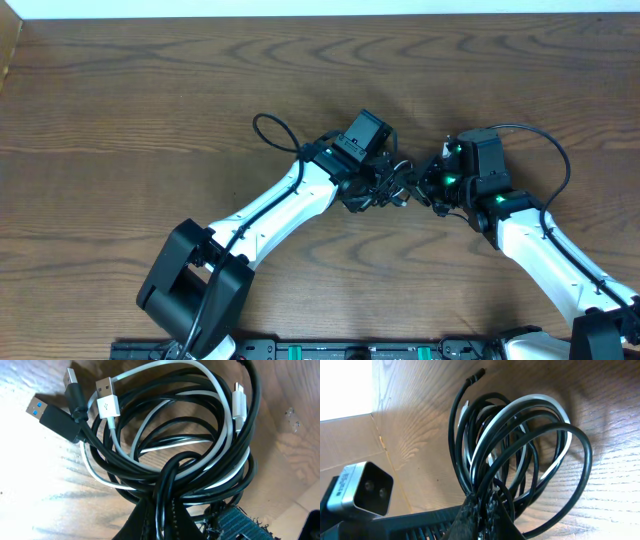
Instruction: Untangle cables
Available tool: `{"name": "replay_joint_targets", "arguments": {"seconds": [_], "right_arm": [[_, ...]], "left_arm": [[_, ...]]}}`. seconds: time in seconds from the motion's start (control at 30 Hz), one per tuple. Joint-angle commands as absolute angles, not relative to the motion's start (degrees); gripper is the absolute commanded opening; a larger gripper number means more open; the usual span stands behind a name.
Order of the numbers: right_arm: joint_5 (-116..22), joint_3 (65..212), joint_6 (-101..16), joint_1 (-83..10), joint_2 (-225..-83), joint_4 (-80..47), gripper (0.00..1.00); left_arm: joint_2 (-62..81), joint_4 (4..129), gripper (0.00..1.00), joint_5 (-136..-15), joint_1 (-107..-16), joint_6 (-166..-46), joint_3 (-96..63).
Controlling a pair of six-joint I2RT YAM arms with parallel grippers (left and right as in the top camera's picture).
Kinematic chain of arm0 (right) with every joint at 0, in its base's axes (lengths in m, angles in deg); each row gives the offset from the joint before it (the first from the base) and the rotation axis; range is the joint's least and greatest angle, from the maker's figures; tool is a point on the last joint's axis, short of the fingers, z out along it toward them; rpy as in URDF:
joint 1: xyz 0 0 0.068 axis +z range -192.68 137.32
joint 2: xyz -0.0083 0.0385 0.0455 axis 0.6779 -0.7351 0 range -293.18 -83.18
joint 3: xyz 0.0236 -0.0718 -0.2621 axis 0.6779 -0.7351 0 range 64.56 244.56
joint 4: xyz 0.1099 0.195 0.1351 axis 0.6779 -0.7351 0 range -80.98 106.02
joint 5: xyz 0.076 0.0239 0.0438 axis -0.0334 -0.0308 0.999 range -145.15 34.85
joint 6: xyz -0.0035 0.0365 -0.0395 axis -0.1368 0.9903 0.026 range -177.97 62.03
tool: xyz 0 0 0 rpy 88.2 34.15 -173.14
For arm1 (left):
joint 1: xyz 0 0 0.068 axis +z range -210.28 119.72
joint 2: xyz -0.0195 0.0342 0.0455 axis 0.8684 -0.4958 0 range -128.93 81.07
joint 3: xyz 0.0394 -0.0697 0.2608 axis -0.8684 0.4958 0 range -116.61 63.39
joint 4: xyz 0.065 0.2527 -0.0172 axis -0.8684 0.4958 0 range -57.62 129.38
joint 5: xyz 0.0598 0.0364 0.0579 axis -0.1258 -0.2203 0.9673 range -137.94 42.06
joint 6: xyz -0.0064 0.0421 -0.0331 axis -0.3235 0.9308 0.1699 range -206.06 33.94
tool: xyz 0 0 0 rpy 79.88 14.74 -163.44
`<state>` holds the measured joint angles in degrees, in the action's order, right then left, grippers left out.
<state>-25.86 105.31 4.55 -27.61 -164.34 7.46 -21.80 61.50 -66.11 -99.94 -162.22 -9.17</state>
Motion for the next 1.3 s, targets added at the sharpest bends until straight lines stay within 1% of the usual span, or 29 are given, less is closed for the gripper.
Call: {"name": "replay_joint_targets", "arguments": {"seconds": [0.0,0.17,0.27,0.67,0.73,0.77,0.83,0.87,1.0,1.13,1.27], "right_arm": [[-23.93,105.70,1.56,-27.31,-164.47,7.31,0.01],[-25.00,105.70,-2.64,-27.31,-164.47,4.92,0.01],[-26.77,105.70,-5.18,-27.31,-164.47,2.02,0.01],[-37.48,105.70,-12.46,-27.31,-164.47,-6.03,0.01],[-36.50,105.70,-12.41,-27.31,-164.47,-6.25,0.01],[-34.58,105.70,-12.37,-27.31,-164.47,-6.03,0.06],[-28.81,105.70,-11.36,-27.37,-164.47,-4.54,0.28],[-26.07,105.70,-10.68,-27.37,-164.47,-3.47,0.33],[-19.36,105.70,-5.66,-27.37,-164.47,2.06,0.34],[-20.13,105.70,1.29,-27.35,-164.47,4.05,0.34],[-20.28,105.70,7.30,-27.31,-164.52,3.94,0.34]], "left_arm": [[-22.52,60.76,0.07,-66.62,-99.81,-155.86,-9.03],[-21.32,60.32,0.08,-72.12,-96.85,-151.60,-9.06],[-19.59,60.37,0.07,-74.35,-93.53,-148.62,-9.06],[-18.91,60.52,0.07,-84.41,-85.66,-148.14,-9.03],[-18.91,60.58,0.07,-85.04,-85.36,-147.20,-9.03],[-18.91,60.67,0.07,-85.04,-85.38,-146.48,-9.03],[-18.91,60.78,0.07,-85.02,-85.75,-144.71,-9.03],[-18.91,60.78,0.07,-85.02,-85.95,-143.73,-9.03],[-18.91,60.76,0.07,-85.06,-86.71,-137.59,-9.03],[-18.91,60.74,0.07,-86.97,-87.59,-131.01,-9.03],[-18.91,60.76,0.07,-88.04,-87.92,-130.24,-9.03]]}}
